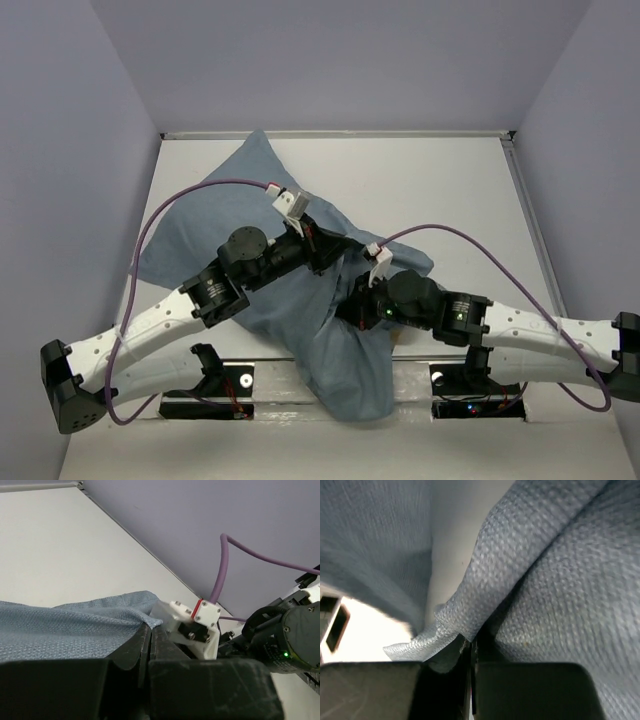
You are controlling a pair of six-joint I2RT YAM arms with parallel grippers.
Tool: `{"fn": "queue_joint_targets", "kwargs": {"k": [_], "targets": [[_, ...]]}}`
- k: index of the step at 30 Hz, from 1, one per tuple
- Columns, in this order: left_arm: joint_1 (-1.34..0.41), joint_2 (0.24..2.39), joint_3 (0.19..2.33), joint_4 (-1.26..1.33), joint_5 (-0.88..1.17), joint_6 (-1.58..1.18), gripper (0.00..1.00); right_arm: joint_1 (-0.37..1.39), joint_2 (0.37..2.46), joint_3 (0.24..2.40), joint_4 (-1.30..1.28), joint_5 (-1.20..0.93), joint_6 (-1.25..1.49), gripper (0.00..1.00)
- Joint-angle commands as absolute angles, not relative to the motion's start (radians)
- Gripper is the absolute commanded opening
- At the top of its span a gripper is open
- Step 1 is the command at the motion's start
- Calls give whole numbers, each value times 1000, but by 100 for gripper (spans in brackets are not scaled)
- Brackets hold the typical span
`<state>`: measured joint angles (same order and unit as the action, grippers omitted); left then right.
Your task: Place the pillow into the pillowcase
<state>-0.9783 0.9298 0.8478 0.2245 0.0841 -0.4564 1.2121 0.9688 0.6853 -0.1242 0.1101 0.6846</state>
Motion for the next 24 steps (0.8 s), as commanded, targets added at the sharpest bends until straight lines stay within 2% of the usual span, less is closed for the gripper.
{"fn": "queue_joint_targets", "kwargs": {"k": [1, 3, 8, 12, 16, 19, 21, 24], "targets": [[-971, 853, 877, 213, 149, -420, 0, 1223, 914, 745, -12, 415, 666, 0], [-973, 821, 896, 151, 159, -411, 0, 1223, 910, 771, 27, 585, 638, 0], [-971, 793, 925, 83, 221, -419, 0, 1223, 983, 836, 146, 835, 476, 0], [-973, 808, 994, 29, 252, -399, 0, 1223, 1133, 893, 149, 887, 456, 0], [-973, 859, 1045, 75, 339, -437, 0, 1223, 1195, 878, 225, 799, 497, 0], [-971, 928, 1052, 193, 412, -515, 0, 1223, 1226, 835, 375, 616, 518, 0], [-971, 951, 1058, 277, 422, -546, 0, 1223, 1261, 804, 435, 492, 561, 0], [-965, 985, 1080, 357, 382, -589, 0, 1223, 1256, 763, 462, 425, 638, 2]]}}
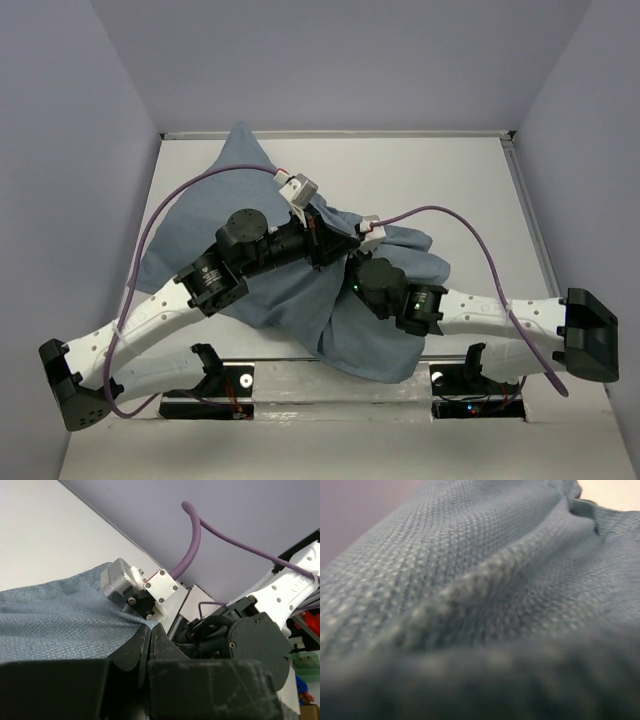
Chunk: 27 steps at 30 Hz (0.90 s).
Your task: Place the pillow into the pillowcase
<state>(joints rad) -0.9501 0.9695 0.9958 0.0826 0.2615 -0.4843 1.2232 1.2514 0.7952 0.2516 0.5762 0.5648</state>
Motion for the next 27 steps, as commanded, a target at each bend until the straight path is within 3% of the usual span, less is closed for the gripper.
{"fn": "queue_joint_targets", "kwargs": {"k": [1, 3, 4, 6, 11, 16, 20, 21, 23, 24, 27], "targets": [[-962, 997, 1084, 376, 377, -615, 0, 1223, 1237, 717, 468, 423, 658, 12], [-957, 1008, 1092, 412, 361, -633, 0, 1223, 1178, 654, 472, 423, 673, 28], [-953, 1021, 1092, 437, 338, -644, 0, 1223, 1096, 597, 460, 416, 679, 51], [-943, 1040, 1088, 463, 324, -655, 0, 1223, 996, 562, 319, 407, 690, 64], [-934, 1137, 1065, 511, 281, -658, 3, 1223, 528, 453, -47, 495, 808, 69], [-937, 1262, 1088, 632, 360, -726, 3, 1223, 270, 531, -319, 595, 760, 69], [-992, 1367, 1123, 638, 394, -716, 12, 1223, 297, 669, -501, 704, 721, 51], [-1017, 1393, 1127, 634, 400, -710, 16, 1223, 331, 707, -568, 757, 721, 39], [-1038, 1416, 1118, 626, 437, -695, 26, 1223, 356, 741, -639, 794, 736, 24], [-1055, 1433, 1111, 609, 445, -690, 32, 1223, 363, 753, -652, 830, 735, 14], [-1072, 1450, 1085, 514, 460, -649, 70, 1223, 350, 802, -679, 885, 703, 0]]}}
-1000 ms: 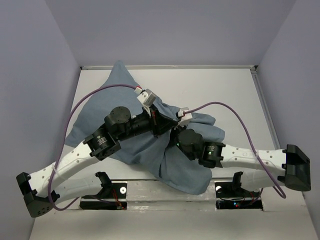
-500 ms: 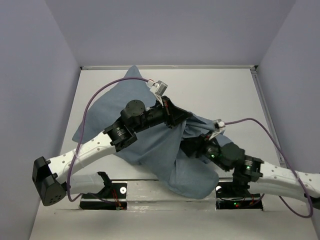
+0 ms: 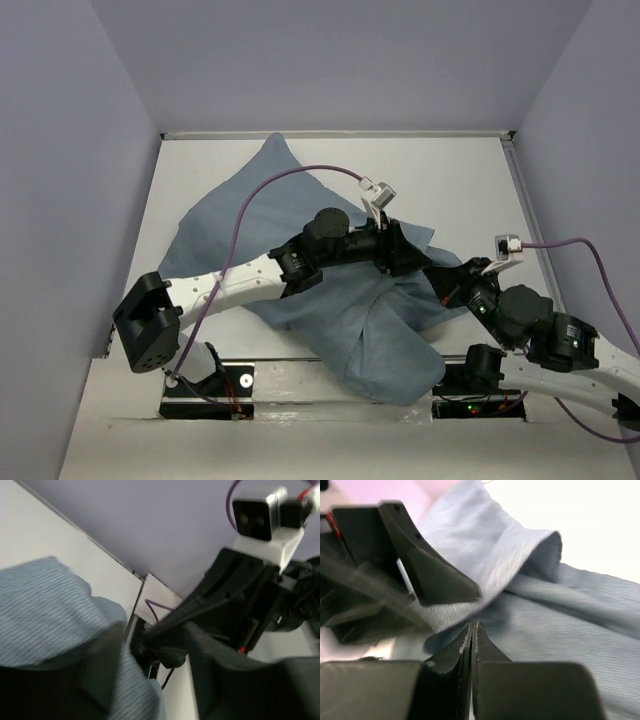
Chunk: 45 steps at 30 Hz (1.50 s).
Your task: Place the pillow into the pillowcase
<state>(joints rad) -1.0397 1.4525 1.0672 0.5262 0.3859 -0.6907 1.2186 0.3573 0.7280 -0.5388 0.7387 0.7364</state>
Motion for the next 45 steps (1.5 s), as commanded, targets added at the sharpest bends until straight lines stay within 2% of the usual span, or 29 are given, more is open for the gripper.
{"fn": "queue_joint_targets", "kwargs": {"k": [1, 2, 8, 12, 14, 17, 18, 21, 22, 24, 25, 27, 31, 34, 36, 39, 42, 45], "targets": [[-1077, 1453, 1088, 473, 463, -623, 95, 1223, 338, 816, -680, 884, 671, 0], [-1078, 1451, 1104, 383, 462, -562, 99, 1223, 339, 840, -672, 867, 649, 0], [-1071, 1267, 1141, 210, 345, -399, 99, 1223, 547, 966, -680, 770, 526, 2], [-979, 1097, 1077, 222, 362, -437, 99, 1223, 716, 1022, -569, 666, 444, 15], [-933, 1010, 1046, 206, 365, -457, 99, 1223, 782, 1032, -534, 608, 413, 18], [-836, 907, 967, 126, 274, -466, 99, 1223, 915, 1031, -476, 465, 375, 27], [-789, 861, 918, 82, 256, -469, 99, 1236, 969, 1026, -465, 372, 356, 34], [-727, 777, 812, 19, 184, -479, 99, 1249, 1037, 997, -460, 339, 301, 43], [-707, 761, 786, 6, 166, -483, 99, 1249, 1057, 986, -468, 366, 307, 42], [-637, 735, 726, -33, 126, -494, 99, 1249, 1110, 962, -526, 437, 362, 32], [-611, 715, 707, -41, 94, -498, 99, 1249, 1115, 947, -540, 502, 389, 16], [-531, 703, 652, -31, 72, -508, 99, 1183, 1088, 873, -545, 525, 460, 1], [-413, 721, 591, 35, 60, -538, 99, 982, 961, 737, -503, 413, 517, 0], [-371, 694, 540, 112, 33, -606, 99, 816, 917, 733, -463, 376, 500, 0], [-371, 655, 470, 196, 11, -685, 99, 715, 937, 762, -437, 406, 502, 0], [-371, 649, 434, 230, -41, -727, 99, 622, 978, 752, -202, 322, 410, 0], [-370, 660, 408, 267, -89, -738, 99, 528, 1061, 790, -77, 265, 368, 0], [-342, 821, 413, 383, -65, -750, 99, 509, 1118, 839, -37, 215, 345, 0]]}}
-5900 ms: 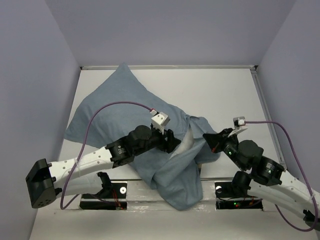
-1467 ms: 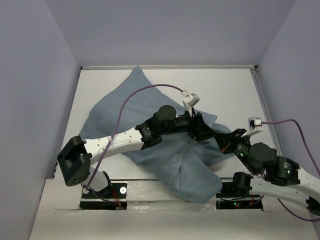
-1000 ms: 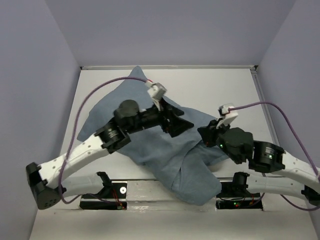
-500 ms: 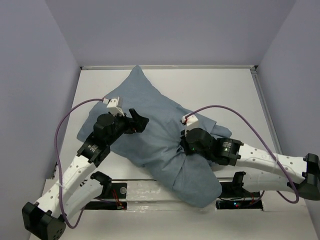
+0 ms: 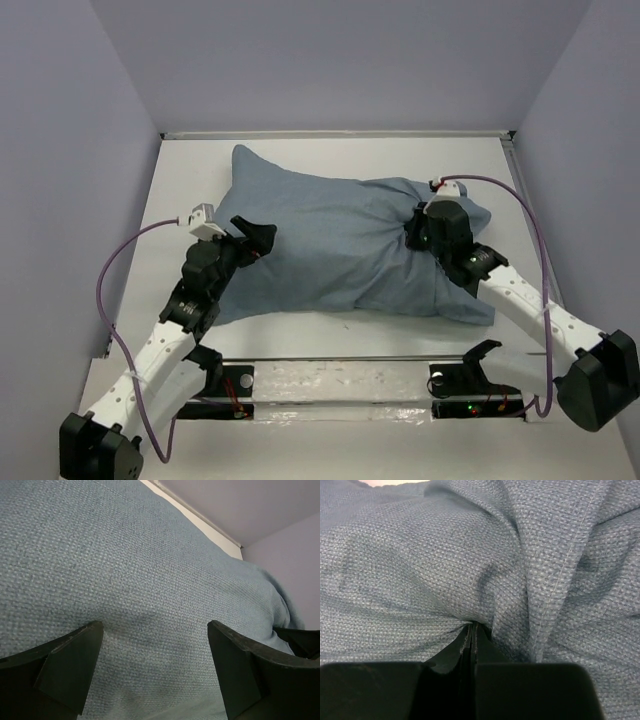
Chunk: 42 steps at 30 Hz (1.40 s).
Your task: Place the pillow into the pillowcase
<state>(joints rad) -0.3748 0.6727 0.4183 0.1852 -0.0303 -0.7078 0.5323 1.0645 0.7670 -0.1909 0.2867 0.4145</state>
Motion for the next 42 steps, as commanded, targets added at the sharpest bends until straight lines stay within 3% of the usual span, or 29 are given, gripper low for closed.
{"fn": "queue_joint_targets", "kwargs": {"k": [1, 6, 9, 12, 16, 18, 23, 32, 40, 42], "targets": [[-330, 866, 426, 409, -39, -755, 99, 509, 1127, 847, -35, 180, 347, 0], [-233, 1089, 537, 570, 72, -790, 99, 509, 1120, 854, -57, 134, 370, 1], [-227, 1108, 644, 546, 124, -773, 99, 509, 1091, 868, -92, 118, 376, 13], [-227, 958, 683, 399, 13, -706, 99, 509, 1033, 888, -118, 91, 379, 26], [-222, 688, 603, 146, -159, -676, 99, 509, 947, 887, -150, 34, 399, 42], [-218, 547, 502, 42, -210, -701, 99, 509, 888, 867, -164, -70, 417, 55], [-190, 503, 390, -19, -238, -779, 99, 509, 686, 746, -199, -195, 488, 63], [-109, 817, 262, 470, -36, -967, 99, 509, 460, 675, -394, -258, 485, 66], [-107, 1069, 241, 836, -38, -1037, 99, 509, 390, 650, -528, -215, 503, 70], [-107, 1109, 223, 905, -40, -1049, 91, 509, 345, 637, -548, -184, 550, 74]]}}
